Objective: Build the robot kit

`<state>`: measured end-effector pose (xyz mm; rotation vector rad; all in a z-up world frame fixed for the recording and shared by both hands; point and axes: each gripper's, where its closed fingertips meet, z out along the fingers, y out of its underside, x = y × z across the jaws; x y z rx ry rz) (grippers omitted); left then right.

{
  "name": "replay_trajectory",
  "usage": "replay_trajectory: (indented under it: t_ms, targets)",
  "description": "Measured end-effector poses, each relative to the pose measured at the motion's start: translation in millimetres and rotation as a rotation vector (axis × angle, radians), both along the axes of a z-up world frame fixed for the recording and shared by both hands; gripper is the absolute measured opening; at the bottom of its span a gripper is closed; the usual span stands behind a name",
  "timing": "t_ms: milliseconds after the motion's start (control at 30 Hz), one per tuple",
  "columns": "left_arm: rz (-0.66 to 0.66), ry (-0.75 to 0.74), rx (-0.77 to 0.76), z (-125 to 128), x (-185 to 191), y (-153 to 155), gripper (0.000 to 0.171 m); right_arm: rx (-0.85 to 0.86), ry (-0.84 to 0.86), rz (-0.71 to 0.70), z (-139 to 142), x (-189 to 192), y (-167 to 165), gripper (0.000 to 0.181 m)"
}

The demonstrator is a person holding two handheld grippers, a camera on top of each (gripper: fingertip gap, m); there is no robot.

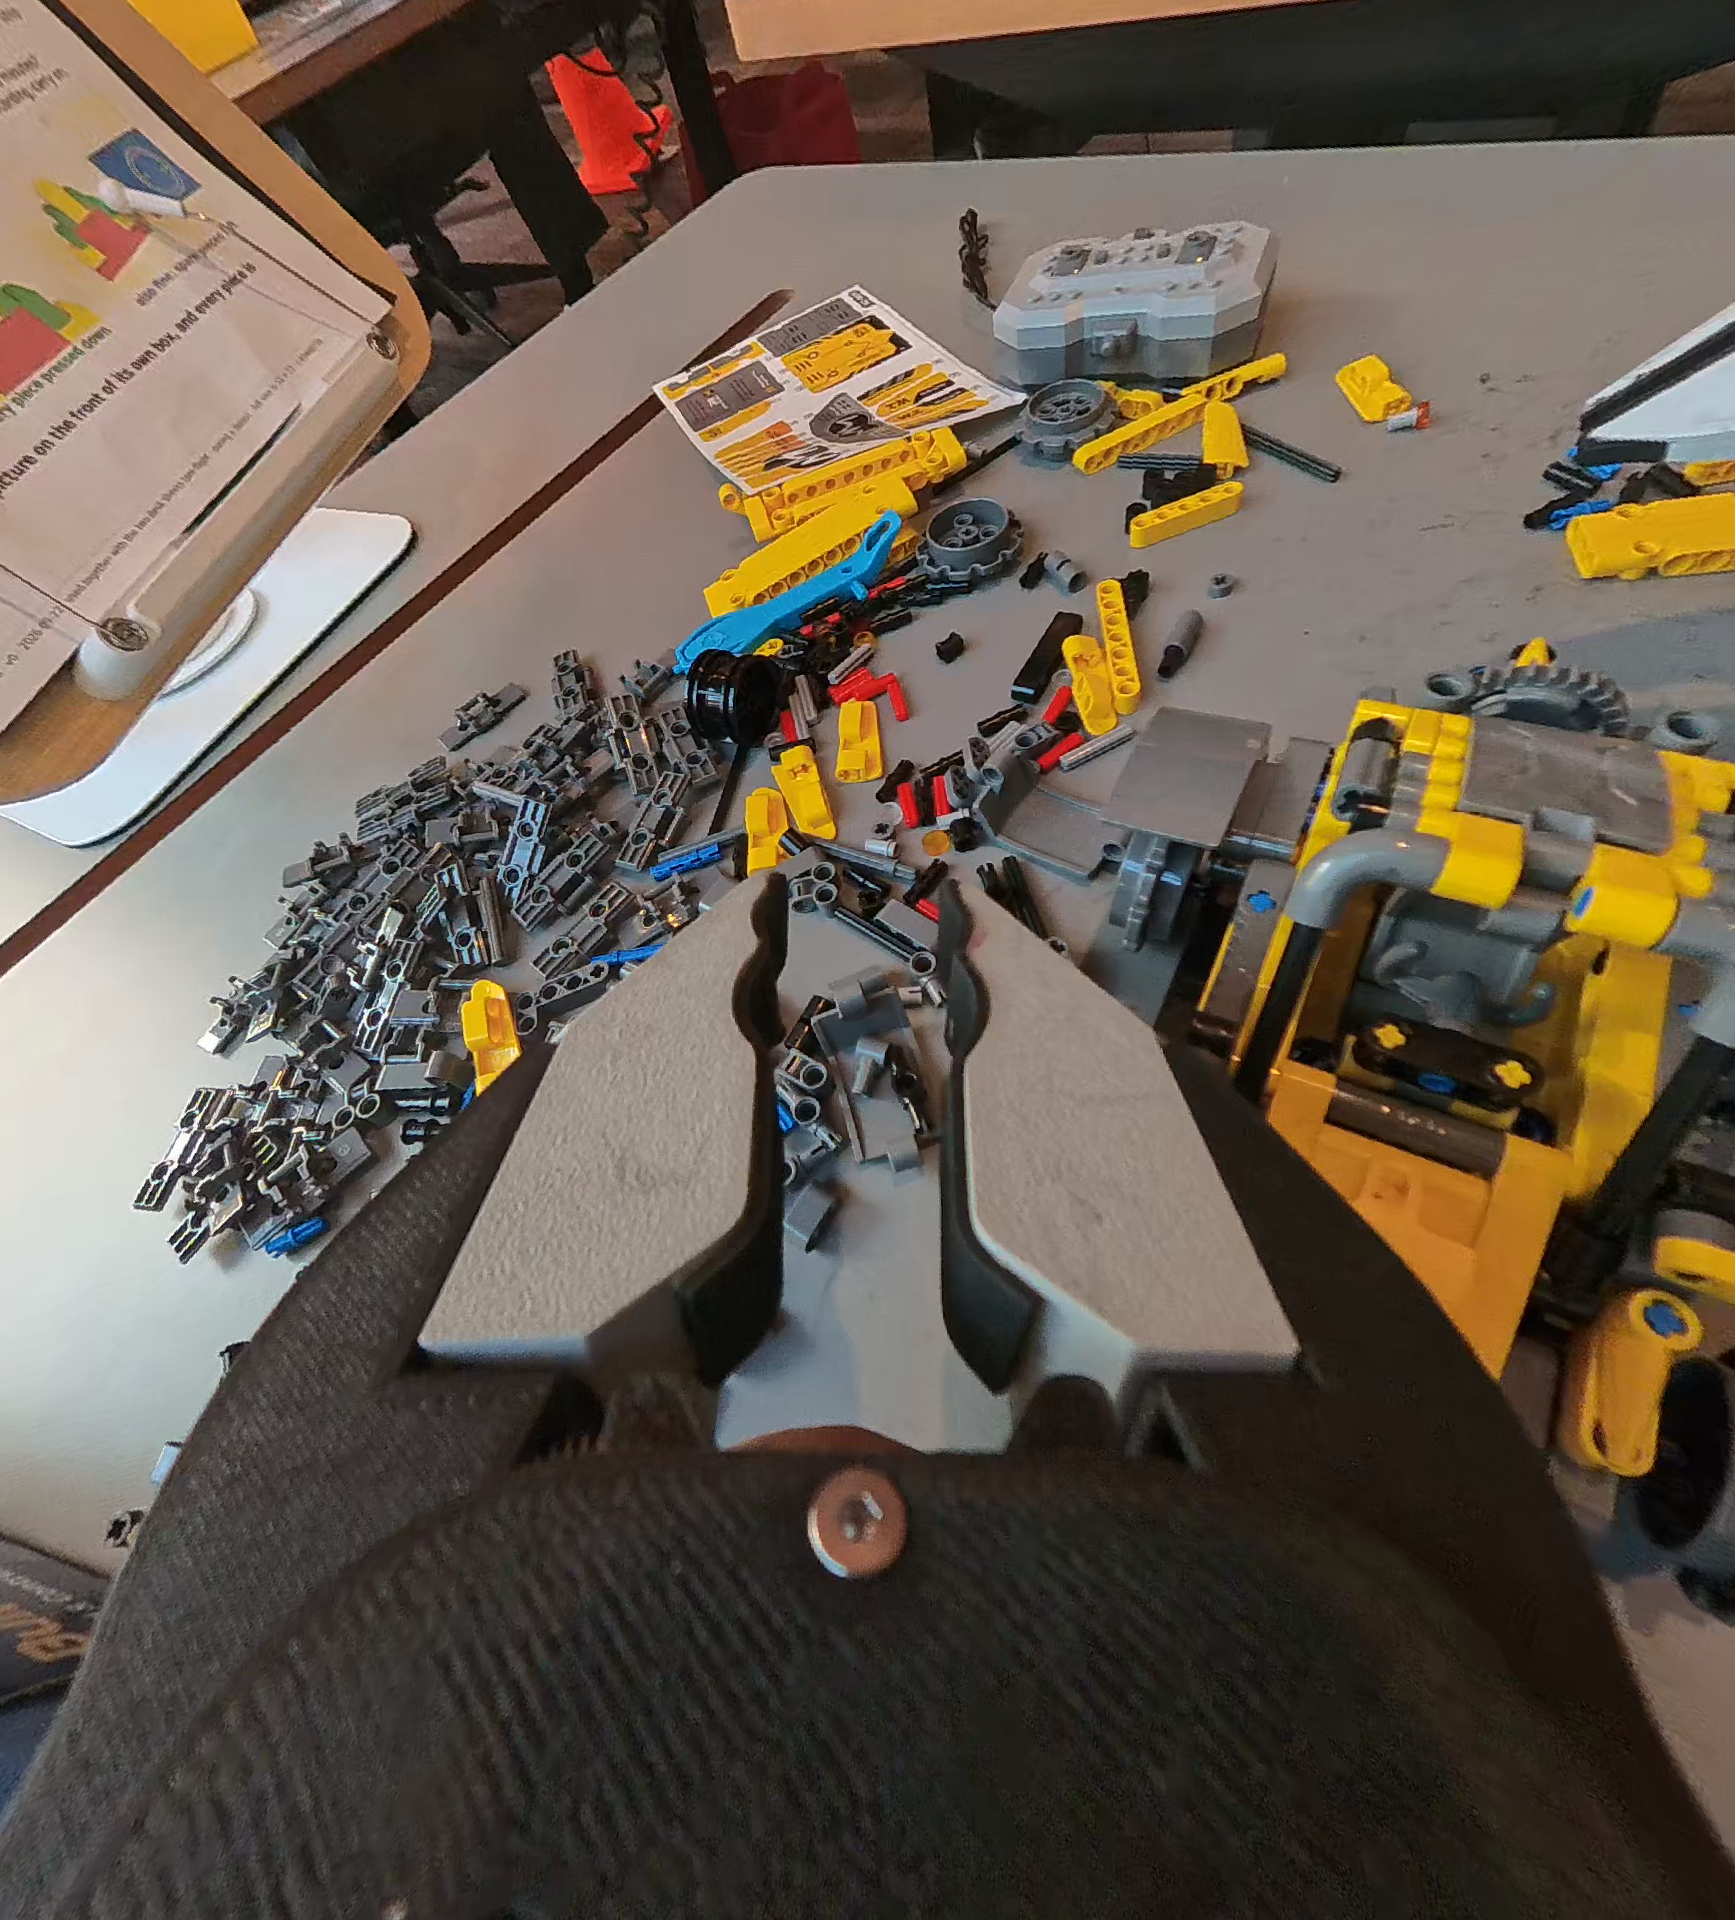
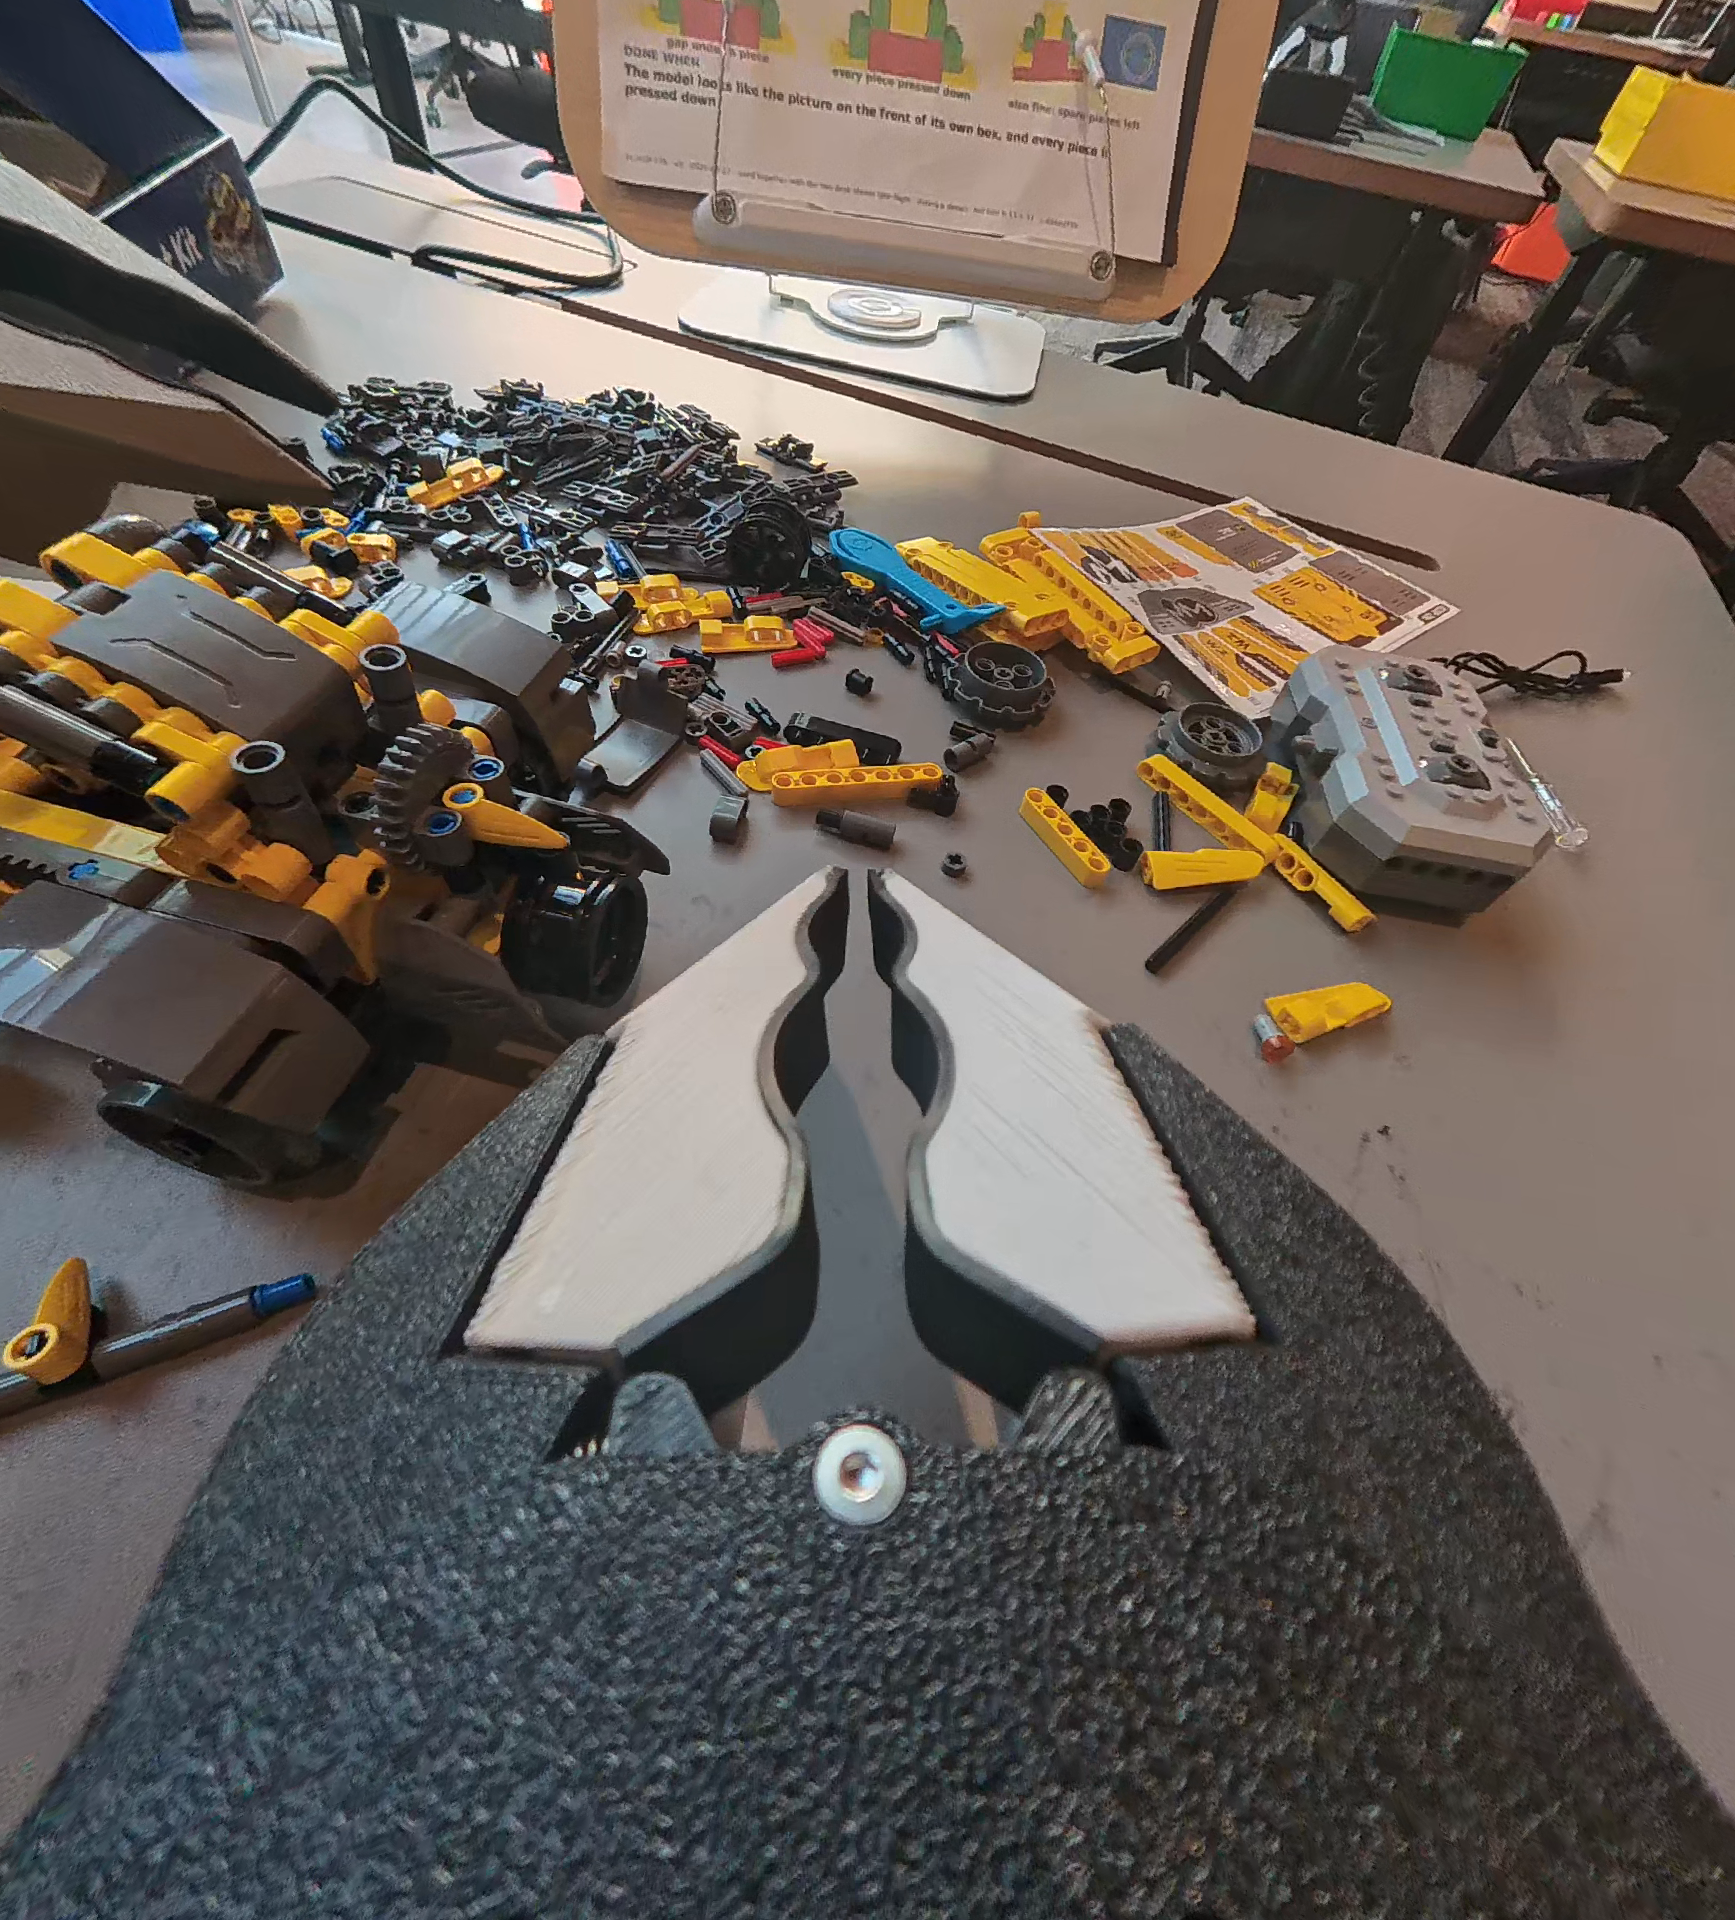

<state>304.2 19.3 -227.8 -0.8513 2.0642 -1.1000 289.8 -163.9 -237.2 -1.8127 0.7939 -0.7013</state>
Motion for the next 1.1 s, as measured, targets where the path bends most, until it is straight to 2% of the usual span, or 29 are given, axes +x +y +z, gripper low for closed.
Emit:
replay_trajectory:
  t_ms: [1100]
  targets:
    - [0.000,-0.007,0.020,-3.7,0.2,-0.1,0.025,-0.009,-0.002,0.013,-0.6,-1.6,2.5,0.004]
